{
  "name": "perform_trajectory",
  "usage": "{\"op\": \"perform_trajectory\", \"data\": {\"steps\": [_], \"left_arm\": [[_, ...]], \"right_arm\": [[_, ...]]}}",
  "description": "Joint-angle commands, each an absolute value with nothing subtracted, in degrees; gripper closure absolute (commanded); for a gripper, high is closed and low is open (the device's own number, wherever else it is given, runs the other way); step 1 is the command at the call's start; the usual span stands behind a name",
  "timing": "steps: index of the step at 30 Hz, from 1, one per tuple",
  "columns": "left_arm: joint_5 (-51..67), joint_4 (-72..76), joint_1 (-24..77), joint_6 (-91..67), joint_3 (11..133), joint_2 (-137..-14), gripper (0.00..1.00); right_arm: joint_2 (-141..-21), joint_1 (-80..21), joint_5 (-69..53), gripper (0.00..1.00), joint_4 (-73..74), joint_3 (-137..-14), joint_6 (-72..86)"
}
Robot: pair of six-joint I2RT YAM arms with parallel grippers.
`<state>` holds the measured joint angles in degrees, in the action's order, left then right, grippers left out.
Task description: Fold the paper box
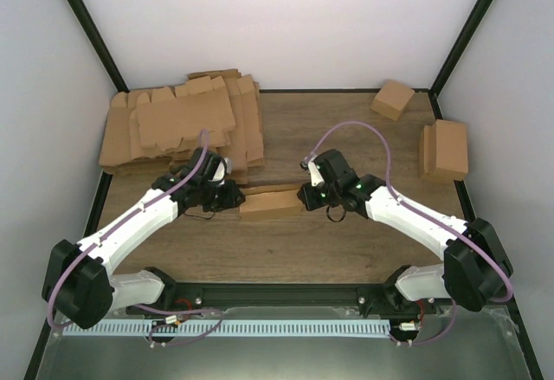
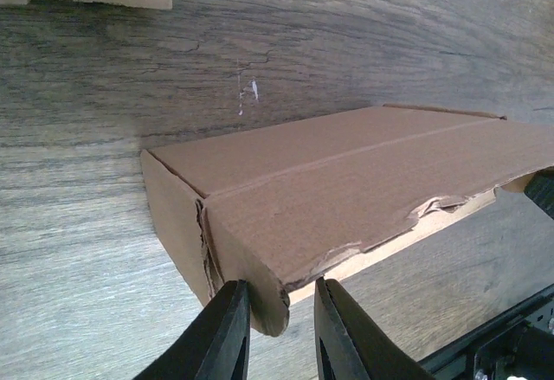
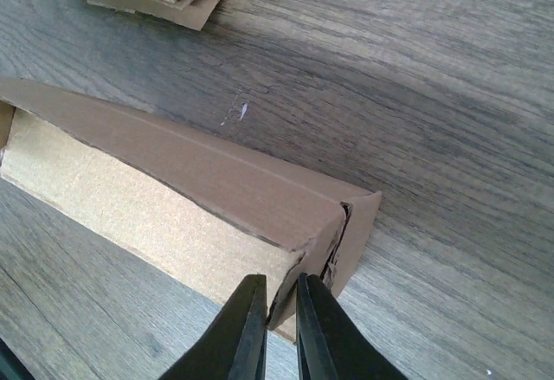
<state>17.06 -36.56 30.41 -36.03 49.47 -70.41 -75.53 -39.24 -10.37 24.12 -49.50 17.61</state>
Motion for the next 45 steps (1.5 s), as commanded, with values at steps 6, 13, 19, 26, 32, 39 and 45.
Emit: {"op": "perform_trajectory", "data": {"steps": [6,13,19,26,32,39,45], "left_arm": [[20.95,-32.44,30.67,-38.40,48.14,-70.66,0.77],[19.32,-34.44,30.66,-37.29,48.57,-70.65,0.78],[14.51,-39.55,30.66,-34.68,50.04,-70.49,0.80],[12.70,-42.22,30.67,-33.15,50.83,-70.83,0.80],[13.44,-41.43,30.67,-33.05,50.43,-71.25,0.81],[16.23,-38.15,30.65,-33.85,48.29,-71.70,0.87],[17.14,-36.92,30.76,-34.26,47.29,-71.72,0.90]], "right_arm": [[-76.74,-39.99,-13.67,0.91,24.32,-53.27,21.27],[-78.06,-40.76,-9.10,0.91,28.06,-55.38,18.57],[-79.10,-41.31,-5.43,0.91,31.05,-56.24,16.17],[-79.36,-41.40,-4.35,0.92,31.50,-56.49,15.46],[-79.52,-41.61,-5.40,0.92,30.64,-55.92,15.96],[-80.07,-42.41,-5.53,0.93,29.58,-55.06,16.52],[-80.34,-42.97,-5.29,0.95,29.15,-54.56,16.94]]}}
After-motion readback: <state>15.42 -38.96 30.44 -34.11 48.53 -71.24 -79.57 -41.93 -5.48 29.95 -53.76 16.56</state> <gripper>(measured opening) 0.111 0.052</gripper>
